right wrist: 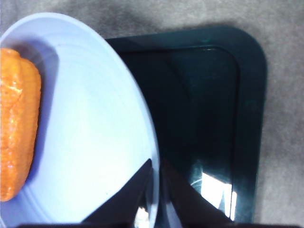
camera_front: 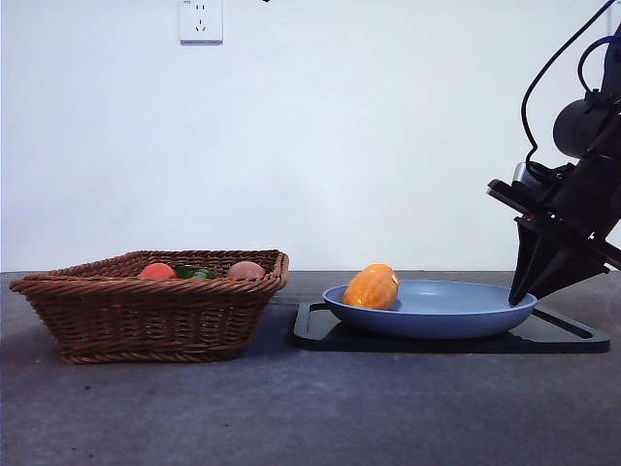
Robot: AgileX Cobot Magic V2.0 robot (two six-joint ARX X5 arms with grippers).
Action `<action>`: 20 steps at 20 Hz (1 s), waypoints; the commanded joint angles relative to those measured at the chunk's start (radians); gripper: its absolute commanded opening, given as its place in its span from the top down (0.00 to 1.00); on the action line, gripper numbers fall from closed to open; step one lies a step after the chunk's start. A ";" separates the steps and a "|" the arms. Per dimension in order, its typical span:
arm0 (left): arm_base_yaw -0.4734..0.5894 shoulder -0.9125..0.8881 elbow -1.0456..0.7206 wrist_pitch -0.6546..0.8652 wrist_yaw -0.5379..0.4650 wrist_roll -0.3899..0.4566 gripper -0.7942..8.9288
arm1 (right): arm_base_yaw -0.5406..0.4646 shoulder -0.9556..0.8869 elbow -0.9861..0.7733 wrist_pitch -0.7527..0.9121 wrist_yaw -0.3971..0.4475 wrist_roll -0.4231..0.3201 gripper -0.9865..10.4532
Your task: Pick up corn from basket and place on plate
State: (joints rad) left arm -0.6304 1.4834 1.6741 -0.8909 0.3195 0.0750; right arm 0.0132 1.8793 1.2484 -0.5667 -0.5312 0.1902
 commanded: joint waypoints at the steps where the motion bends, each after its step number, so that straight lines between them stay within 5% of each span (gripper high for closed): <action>1: -0.004 0.006 0.027 -0.003 0.002 -0.008 0.57 | 0.004 0.015 0.019 0.004 -0.009 -0.014 0.82; 4: -0.004 0.006 0.027 -0.007 0.001 -0.005 0.57 | 0.003 0.015 0.022 0.009 -0.008 -0.015 0.71; 14: -0.002 0.006 0.027 -0.031 -0.013 0.003 0.57 | -0.019 -0.268 0.037 -0.215 -0.019 -0.102 0.70; 20: -0.002 0.006 0.027 -0.087 -0.013 0.004 0.58 | 0.099 -0.549 0.037 -0.427 -0.019 -0.182 0.73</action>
State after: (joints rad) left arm -0.6285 1.4834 1.6745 -0.9829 0.3096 0.0757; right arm 0.1127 1.3159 1.2671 -0.9981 -0.5476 0.0322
